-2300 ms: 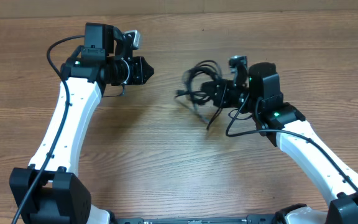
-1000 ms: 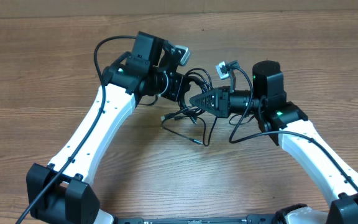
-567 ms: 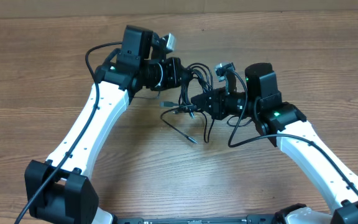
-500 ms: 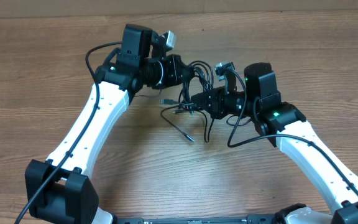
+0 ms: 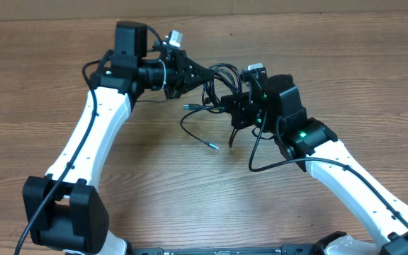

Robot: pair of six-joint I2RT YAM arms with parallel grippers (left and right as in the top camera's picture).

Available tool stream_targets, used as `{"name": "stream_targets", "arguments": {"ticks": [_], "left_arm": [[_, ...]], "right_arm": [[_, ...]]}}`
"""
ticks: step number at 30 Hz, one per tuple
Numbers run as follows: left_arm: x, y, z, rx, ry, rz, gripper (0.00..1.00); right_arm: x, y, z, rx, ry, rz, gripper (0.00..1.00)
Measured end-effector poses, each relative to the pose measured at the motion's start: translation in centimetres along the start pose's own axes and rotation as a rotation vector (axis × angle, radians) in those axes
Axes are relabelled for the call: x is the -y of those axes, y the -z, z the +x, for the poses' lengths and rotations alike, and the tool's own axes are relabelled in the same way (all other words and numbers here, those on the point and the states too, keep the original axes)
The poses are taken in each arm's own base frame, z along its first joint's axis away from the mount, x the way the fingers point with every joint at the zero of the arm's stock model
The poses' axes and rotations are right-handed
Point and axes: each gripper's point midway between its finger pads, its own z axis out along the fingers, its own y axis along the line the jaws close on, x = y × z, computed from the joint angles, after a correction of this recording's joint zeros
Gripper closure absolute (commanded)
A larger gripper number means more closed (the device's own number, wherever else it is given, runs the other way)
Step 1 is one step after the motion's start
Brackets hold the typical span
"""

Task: Untangle cables

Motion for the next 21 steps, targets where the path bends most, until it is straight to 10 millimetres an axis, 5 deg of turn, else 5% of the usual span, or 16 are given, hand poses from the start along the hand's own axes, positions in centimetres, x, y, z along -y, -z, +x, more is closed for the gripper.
{"name": "stream_targets", "arguments": {"ticks": [6,10,12,17,21], "left_arm": [[0.4,0.8,0.1,-0.031,0.026,0.046,0.96],[1.6,3.8,-0.5,-0.036,-0.07,0.123,0.96],[1.1,4.6,-0.2,-0.039,-0.069,0.114,0.95],[-0.9,4.4,0.7,-0.044,-0.099,0.034,0.6],[-3.5,4.1,0.2,0.002,-0.135,-0.112,0.57]], "right_arm": [[1.5,-0.1,-0.6,0.036,0.013,0.1,0.96],[8.4,-0.4,3.2,-0.042,0.002,0.392,0.96],[9.9,-0.4,3.8,-0.046,0.001,0.445,0.96],[8.8,-0.2,3.1,-0.022,0.012,0.395,0.96],[5.8,0.1,3.2,-0.045,0.008,0.237,0.96]]}}
